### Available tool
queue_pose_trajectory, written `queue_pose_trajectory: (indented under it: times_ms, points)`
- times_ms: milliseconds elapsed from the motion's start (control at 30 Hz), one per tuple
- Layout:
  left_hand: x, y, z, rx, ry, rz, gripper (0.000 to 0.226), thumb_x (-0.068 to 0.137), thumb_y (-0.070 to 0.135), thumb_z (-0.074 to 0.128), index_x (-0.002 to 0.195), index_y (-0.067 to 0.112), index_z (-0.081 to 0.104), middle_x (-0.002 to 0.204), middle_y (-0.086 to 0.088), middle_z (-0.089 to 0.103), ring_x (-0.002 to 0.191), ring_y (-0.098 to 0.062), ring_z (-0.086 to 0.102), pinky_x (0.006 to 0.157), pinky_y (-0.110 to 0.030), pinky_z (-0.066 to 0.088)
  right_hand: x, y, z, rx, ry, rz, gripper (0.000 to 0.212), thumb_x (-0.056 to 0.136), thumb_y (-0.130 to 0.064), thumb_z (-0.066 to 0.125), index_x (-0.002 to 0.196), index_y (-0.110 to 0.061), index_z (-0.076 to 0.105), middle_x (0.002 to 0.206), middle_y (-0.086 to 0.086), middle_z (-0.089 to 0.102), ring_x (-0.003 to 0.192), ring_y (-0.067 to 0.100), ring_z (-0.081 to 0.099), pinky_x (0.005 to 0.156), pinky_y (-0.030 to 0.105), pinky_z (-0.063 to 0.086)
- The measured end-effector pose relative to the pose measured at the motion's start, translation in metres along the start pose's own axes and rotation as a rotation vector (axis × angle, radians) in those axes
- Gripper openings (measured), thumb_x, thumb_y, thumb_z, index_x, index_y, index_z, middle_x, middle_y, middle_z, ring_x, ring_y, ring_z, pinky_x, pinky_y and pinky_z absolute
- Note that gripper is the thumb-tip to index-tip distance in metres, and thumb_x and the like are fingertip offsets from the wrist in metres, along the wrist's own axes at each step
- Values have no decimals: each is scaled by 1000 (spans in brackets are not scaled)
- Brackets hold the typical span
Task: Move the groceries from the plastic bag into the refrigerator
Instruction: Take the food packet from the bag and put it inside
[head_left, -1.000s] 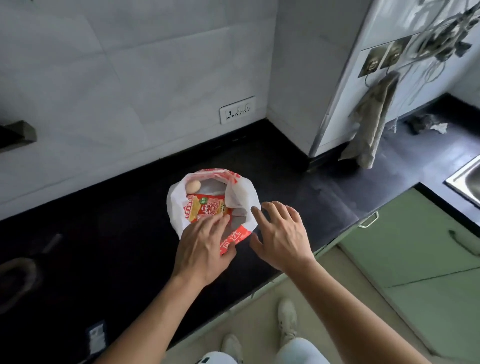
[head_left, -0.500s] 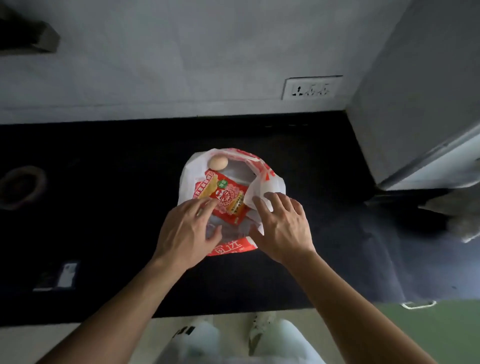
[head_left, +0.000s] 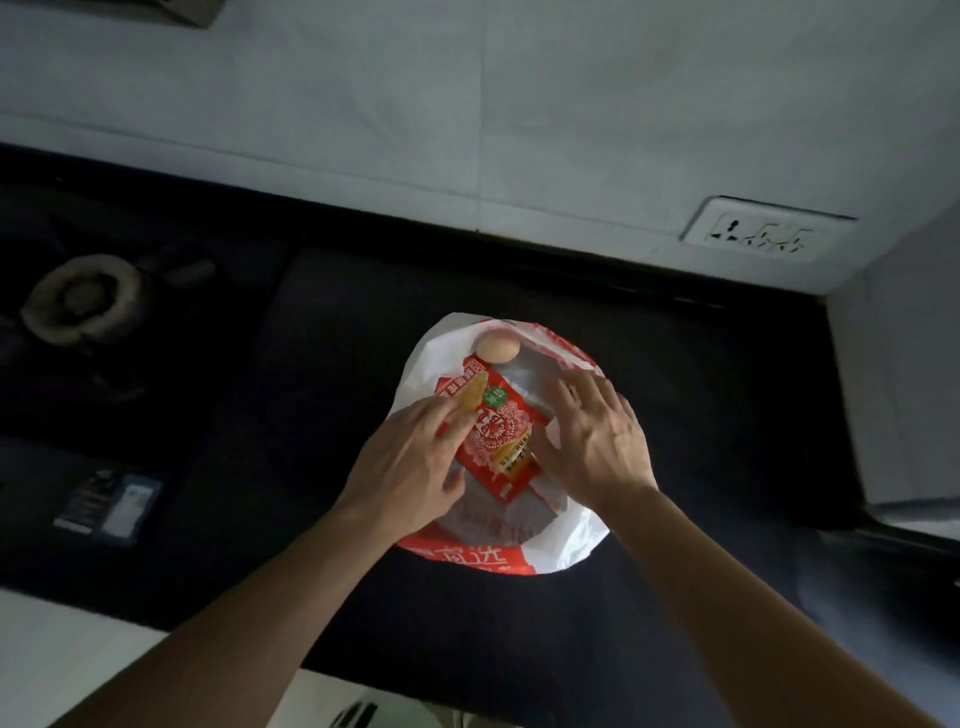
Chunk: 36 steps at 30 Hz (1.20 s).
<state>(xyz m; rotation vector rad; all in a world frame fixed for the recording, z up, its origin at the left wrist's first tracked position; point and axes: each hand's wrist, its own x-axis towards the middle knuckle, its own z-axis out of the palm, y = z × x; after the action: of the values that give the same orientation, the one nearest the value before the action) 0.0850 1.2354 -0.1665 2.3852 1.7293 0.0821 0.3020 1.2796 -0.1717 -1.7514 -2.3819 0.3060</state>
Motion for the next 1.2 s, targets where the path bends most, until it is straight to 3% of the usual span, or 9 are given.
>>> queue_pose_trajectory:
  times_ms: [67, 200, 367, 467, 633, 800, 933, 1133, 1200]
  points:
    - [7, -6, 3, 4, -22, 42, 67, 84, 40, 70, 143, 23, 41, 146, -4, 45, 131, -18, 49, 104, -35, 48, 17, -3, 5, 21, -4, -17, 52, 90, -41, 55, 137, -20, 47, 139, 9, 53, 126, 34, 51, 97, 53, 51]
    - [19, -17, 9, -21, -41, 146, 72, 89, 37, 66, 151, 25, 31, 160, -1, 28, 145, -16, 33, 112, -34, 33, 44, -12, 17, 64, -33, -56, 56, 93, -50, 35, 141, -23, 43, 143, 7, 50, 130, 30, 49, 104, 52, 47]
    - [29, -32, 18, -50, -113, 231, 77, 91, 40, 61, 154, 31, 18, 165, 3, 11, 152, -16, 12, 122, -42, 20, 69, -20, 31, 67, -58, -48, 50, 95, -46, 40, 141, -27, 41, 142, 5, 49, 130, 26, 48, 102, 46, 50]
    - [29, -40, 24, -28, -122, 253, 75, 92, 38, 60, 154, 29, 21, 164, 1, 16, 151, -17, 17, 122, -42, 19, 81, -23, 35, 48, -75, -38, 42, 98, -41, 45, 138, -30, 41, 142, 4, 47, 129, 27, 48, 98, 47, 51]
    - [32, -43, 30, -21, -97, 269, 74, 88, 42, 62, 152, 28, 27, 158, -2, 30, 140, -23, 37, 114, -45, 35, 98, -26, 31, -24, -106, -47, 26, 99, -41, 51, 124, -37, 48, 139, 1, 40, 127, 24, 45, 99, 44, 48]
    - [40, -37, 32, 14, -54, 284, 71, 82, 45, 66, 144, 22, 41, 152, -4, 41, 133, -25, 46, 106, -44, 41, 111, -26, 36, 2, -155, 33, 42, 97, -49, 52, 133, -29, 42, 137, 4, 41, 127, 24, 46, 102, 50, 46]
    - [40, -33, 39, 17, -36, 316, 67, 81, 37, 69, 139, 9, 50, 146, -12, 50, 136, -28, 46, 115, -43, 31, 111, -23, 42, 48, -158, 36, 40, 100, -47, 49, 133, -27, 41, 140, 1, 51, 131, 21, 49, 107, 44, 44]
    - [49, -24, 35, 109, -34, 308, 61, 86, 32, 62, 140, 9, 44, 136, -14, 53, 123, -31, 54, 102, -45, 48, 87, -15, 30, 123, -12, 35, 34, 98, -36, 56, 127, -20, 51, 128, 3, 58, 113, 19, 60, 86, 25, 49]
    - [52, -19, 34, 111, -28, 285, 59, 88, 35, 59, 140, 11, 44, 133, -13, 54, 120, -30, 55, 100, -47, 49, 73, -11, 20, 217, 31, 84, 40, 95, -35, 57, 132, -22, 50, 129, 4, 55, 111, 21, 58, 82, 29, 53]
